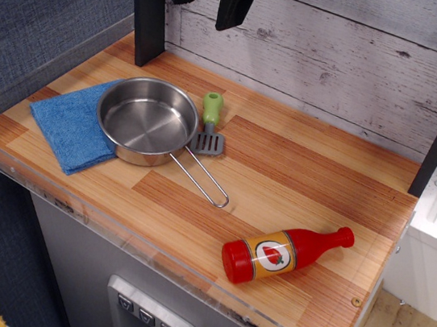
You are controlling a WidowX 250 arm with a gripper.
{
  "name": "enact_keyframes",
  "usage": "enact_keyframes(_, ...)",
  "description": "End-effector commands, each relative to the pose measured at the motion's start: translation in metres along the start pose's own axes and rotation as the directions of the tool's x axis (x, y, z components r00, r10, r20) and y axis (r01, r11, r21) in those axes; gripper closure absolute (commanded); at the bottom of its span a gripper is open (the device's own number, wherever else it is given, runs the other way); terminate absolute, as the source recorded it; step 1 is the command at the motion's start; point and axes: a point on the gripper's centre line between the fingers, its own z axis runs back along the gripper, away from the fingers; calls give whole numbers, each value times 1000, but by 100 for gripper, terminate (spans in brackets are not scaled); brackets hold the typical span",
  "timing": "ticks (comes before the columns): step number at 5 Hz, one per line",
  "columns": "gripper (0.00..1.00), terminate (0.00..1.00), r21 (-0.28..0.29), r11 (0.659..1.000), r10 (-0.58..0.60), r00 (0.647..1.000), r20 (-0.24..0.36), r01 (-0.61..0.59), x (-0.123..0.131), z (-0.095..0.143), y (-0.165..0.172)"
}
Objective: Pick up the pot and place it on the right side
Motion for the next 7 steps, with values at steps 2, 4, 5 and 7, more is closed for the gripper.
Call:
enact_keyframes(2, 0, 0, -17, 993, 120, 993, -4, -120, -50, 7, 3)
enact_keyframes(4, 0, 0, -62, 940, 333, 942, -46, -336, -107, 1, 17)
enact_keyframes(5, 0, 0, -72, 912, 407, 913, 19, -405, -118, -1, 30)
enact_keyframes(7, 0, 0, -30, 858, 513, 851, 113, -513, -112, -32, 35)
